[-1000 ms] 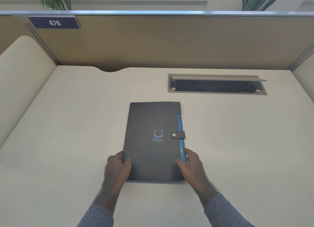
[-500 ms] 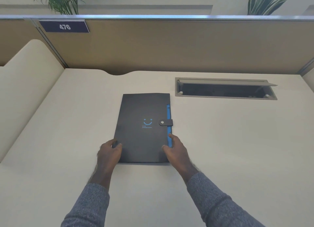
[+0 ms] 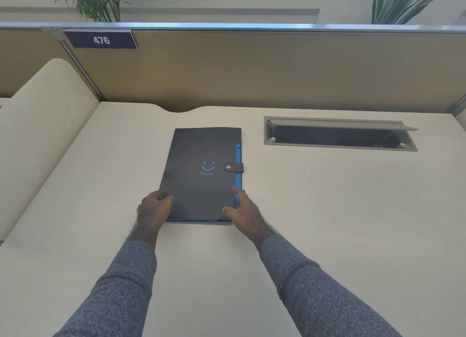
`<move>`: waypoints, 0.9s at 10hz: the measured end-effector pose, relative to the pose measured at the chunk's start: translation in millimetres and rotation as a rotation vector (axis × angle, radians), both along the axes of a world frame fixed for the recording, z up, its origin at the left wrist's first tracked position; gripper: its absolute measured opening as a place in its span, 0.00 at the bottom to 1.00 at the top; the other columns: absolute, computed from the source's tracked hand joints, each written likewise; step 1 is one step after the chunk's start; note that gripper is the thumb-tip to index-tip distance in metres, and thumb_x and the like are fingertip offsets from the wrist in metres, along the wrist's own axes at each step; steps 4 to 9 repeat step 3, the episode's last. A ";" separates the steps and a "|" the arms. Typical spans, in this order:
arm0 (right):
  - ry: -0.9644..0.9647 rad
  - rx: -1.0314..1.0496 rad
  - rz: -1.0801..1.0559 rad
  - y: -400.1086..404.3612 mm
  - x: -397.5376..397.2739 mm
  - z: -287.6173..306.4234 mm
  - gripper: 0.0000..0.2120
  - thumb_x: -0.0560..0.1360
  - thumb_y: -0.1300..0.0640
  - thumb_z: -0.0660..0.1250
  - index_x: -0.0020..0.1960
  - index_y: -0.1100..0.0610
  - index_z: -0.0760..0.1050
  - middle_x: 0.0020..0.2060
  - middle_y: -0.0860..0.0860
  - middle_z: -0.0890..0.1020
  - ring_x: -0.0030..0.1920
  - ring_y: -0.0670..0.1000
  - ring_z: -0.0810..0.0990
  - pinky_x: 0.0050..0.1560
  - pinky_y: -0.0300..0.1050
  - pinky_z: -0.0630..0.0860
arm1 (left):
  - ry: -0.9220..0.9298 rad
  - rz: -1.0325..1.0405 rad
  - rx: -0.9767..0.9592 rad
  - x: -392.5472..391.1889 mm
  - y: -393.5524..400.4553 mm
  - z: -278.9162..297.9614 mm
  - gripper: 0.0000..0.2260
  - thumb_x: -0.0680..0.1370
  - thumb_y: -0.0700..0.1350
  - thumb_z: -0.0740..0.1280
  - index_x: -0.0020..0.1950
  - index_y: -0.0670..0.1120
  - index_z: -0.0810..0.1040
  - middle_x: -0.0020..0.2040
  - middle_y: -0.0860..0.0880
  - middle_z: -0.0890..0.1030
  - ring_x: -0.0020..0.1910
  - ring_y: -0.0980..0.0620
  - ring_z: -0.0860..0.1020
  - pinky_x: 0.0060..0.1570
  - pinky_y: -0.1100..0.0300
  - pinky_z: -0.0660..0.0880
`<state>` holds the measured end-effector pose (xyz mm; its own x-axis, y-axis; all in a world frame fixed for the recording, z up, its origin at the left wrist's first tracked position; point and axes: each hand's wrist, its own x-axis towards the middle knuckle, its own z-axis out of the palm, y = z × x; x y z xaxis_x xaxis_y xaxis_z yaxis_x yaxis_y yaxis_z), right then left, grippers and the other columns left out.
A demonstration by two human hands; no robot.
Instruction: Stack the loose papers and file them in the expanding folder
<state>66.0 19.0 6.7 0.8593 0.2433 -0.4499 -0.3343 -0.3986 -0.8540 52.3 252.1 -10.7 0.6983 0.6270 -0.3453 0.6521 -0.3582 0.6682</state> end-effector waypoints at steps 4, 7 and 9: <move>-0.145 -0.184 0.038 -32.6 -20.3 -18.1 0.29 0.79 0.54 0.62 0.78 0.51 0.59 0.79 0.46 0.54 0.78 0.47 0.50 0.76 0.47 0.52 | -0.023 -0.175 0.428 -14.6 -28.2 -0.5 0.24 0.75 0.49 0.61 0.69 0.44 0.73 0.74 0.43 0.69 0.72 0.41 0.65 0.67 0.44 0.64; -0.145 -0.184 0.038 -32.6 -20.3 -18.1 0.29 0.79 0.54 0.62 0.78 0.51 0.59 0.79 0.46 0.54 0.78 0.47 0.50 0.76 0.47 0.52 | -0.023 -0.175 0.428 -14.6 -28.2 -0.5 0.24 0.75 0.49 0.61 0.69 0.44 0.73 0.74 0.43 0.69 0.72 0.41 0.65 0.67 0.44 0.64; -0.145 -0.184 0.038 -32.6 -20.3 -18.1 0.29 0.79 0.54 0.62 0.78 0.51 0.59 0.79 0.46 0.54 0.78 0.47 0.50 0.76 0.47 0.52 | -0.023 -0.175 0.428 -14.6 -28.2 -0.5 0.24 0.75 0.49 0.61 0.69 0.44 0.73 0.74 0.43 0.69 0.72 0.41 0.65 0.67 0.44 0.64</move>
